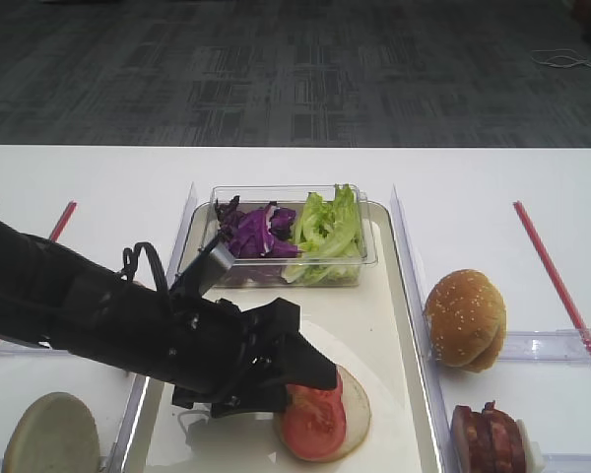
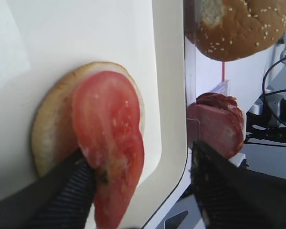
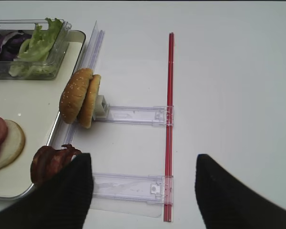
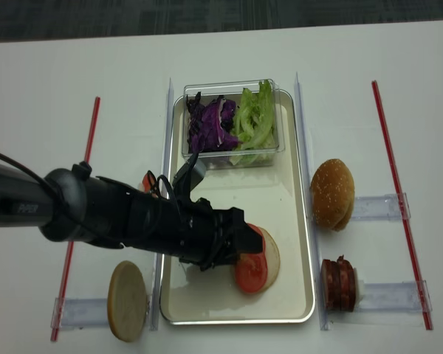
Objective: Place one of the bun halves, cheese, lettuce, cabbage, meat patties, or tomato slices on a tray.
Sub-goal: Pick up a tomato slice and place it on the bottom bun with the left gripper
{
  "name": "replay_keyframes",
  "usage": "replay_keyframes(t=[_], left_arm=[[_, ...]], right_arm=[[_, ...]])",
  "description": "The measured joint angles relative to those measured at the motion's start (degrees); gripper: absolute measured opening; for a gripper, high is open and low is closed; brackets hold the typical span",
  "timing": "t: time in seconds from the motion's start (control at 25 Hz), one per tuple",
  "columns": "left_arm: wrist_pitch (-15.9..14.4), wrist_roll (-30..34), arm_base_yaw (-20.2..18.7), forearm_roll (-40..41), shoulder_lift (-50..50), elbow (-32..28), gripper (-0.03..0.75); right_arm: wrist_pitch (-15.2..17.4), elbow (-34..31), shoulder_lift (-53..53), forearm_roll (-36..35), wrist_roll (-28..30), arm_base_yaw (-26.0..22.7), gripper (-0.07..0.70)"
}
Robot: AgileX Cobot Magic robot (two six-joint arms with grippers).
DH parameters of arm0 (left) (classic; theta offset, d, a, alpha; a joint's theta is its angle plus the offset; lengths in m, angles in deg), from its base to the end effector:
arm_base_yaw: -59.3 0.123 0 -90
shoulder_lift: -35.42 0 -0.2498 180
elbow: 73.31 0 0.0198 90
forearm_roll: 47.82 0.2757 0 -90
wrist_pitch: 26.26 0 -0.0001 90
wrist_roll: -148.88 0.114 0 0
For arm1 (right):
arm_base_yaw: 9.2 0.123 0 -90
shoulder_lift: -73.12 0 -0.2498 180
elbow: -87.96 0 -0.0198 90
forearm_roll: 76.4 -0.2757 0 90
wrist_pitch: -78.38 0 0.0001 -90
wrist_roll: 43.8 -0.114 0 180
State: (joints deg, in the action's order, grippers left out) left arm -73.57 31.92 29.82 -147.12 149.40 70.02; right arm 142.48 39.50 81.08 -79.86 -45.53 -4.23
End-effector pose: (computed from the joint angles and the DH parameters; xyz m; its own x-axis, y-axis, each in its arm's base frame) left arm 0.2235 -0.2214 0.0600 -0.9921 0.0469 -0.1163 0.1234 0.5312 -0.8382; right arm 0.0686 0.0122 0.2688 -0.5120 0.0122 -0.8589 -0.1043 0.9916 0.0762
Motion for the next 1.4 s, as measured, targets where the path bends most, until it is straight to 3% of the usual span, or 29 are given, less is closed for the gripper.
replay_keyframes(t=[0.36, 1.04, 1.4], left_arm=[[-0.74, -0.47, 0.23, 0.00, 0.00, 0.00, 0.434], [-2.69, -3.70, 5.10, 3.73, 0.00, 0.00, 0.410], [-6.22, -5.62, 8.18, 7.62, 0.00, 0.00, 0.388]], right_arm=[[0.00, 0.00, 0.00, 0.00, 0.00, 0.00, 0.468], [0.00, 0.00, 0.00, 0.00, 0.00, 0.00, 0.468], [0.00, 0.00, 0.00, 0.00, 0.00, 0.00, 0.468]])
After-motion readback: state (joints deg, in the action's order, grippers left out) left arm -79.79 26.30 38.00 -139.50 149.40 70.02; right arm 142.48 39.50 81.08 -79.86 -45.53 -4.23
